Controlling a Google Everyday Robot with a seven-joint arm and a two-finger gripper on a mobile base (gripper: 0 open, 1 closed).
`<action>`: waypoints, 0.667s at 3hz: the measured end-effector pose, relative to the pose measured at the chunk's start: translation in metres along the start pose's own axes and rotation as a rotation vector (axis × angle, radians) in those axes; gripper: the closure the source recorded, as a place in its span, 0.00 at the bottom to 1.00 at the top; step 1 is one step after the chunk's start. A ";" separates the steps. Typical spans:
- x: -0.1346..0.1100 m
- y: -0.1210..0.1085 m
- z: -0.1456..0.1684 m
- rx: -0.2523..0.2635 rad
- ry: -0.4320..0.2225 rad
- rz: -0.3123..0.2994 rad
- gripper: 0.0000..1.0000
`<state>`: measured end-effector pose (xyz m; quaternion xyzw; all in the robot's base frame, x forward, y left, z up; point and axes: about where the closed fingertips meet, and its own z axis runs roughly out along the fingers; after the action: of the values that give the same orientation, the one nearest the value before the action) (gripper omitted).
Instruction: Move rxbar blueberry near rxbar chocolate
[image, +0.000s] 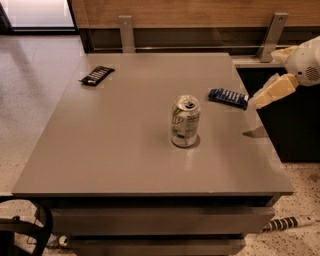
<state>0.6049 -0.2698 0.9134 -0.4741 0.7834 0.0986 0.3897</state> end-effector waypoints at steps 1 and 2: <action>0.022 -0.003 0.039 -0.040 -0.110 0.081 0.00; 0.037 0.001 0.059 -0.064 -0.177 0.127 0.00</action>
Offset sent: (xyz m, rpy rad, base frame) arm 0.0223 0.0025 -0.0895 0.3100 0.0116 -0.0121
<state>0.6255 -0.2630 0.8466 -0.4253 0.7706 0.1895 0.4351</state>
